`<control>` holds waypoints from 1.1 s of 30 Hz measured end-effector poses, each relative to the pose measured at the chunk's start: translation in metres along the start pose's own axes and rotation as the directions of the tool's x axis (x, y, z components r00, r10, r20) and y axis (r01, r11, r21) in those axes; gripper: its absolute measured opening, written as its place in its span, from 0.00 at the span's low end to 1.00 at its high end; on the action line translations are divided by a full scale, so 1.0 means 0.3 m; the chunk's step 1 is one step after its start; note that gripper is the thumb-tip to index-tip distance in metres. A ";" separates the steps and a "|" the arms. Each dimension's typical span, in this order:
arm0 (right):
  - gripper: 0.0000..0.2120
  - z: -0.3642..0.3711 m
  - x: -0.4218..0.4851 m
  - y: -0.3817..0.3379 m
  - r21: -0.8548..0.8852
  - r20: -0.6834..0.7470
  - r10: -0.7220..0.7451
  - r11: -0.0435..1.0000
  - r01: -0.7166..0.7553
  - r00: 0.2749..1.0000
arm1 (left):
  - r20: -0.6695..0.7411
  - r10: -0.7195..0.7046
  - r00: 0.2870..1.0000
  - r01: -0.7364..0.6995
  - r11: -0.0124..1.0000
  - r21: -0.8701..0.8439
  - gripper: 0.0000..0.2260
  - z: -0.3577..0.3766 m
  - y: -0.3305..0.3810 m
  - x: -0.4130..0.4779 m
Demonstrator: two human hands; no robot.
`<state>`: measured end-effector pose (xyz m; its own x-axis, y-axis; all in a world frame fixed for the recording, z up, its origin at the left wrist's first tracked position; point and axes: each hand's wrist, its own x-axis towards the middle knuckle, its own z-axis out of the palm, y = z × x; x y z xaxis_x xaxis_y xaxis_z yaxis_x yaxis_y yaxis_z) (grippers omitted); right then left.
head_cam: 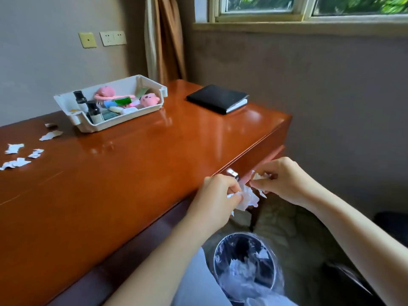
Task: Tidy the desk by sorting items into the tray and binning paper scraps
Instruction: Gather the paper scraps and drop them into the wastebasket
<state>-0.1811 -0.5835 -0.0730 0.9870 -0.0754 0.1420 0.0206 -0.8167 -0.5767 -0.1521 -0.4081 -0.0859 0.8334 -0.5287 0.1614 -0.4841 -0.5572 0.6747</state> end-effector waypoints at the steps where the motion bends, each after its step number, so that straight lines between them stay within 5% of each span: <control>1: 0.08 0.014 -0.008 0.033 -0.004 0.012 0.027 1.000 -0.027 1.000 | 0.017 -0.012 1.000 0.012 1.000 -0.002 0.06 0.031 -0.006 0.004; 9: 0.10 0.144 -0.038 0.284 0.107 0.113 0.277 0.951 -0.289 0.954 | 0.152 -0.132 0.979 0.128 0.991 0.040 0.06 0.304 -0.111 0.044; 20: 0.08 0.488 -0.066 0.540 0.041 0.274 0.553 0.811 -0.584 0.787 | 0.309 -0.415 0.856 0.390 0.910 0.142 0.09 0.683 -0.376 0.081; 26: 0.09 0.600 -0.084 0.598 0.021 0.413 0.604 0.742 -0.670 0.682 | 0.368 -0.497 0.786 0.507 0.859 0.079 0.17 0.758 -0.412 0.074; 30: 0.19 0.607 -0.084 0.600 -0.029 0.500 0.626 0.702 -0.712 0.598 | 0.478 -0.481 0.735 0.514 0.855 0.070 0.14 0.765 -0.429 0.065; 33: 0.18 0.597 -0.084 0.601 -0.061 0.489 0.626 0.719 -0.692 0.607 | 0.516 -0.451 0.729 0.511 0.859 0.029 0.15 0.741 -0.428 0.061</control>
<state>-0.1738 -0.6263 -0.3248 0.6900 -0.2772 -0.6686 -0.6784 -0.5698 -0.4639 -0.1340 -0.4885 -0.3297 0.6879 -0.4642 -0.5580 0.0019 -0.7676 0.6409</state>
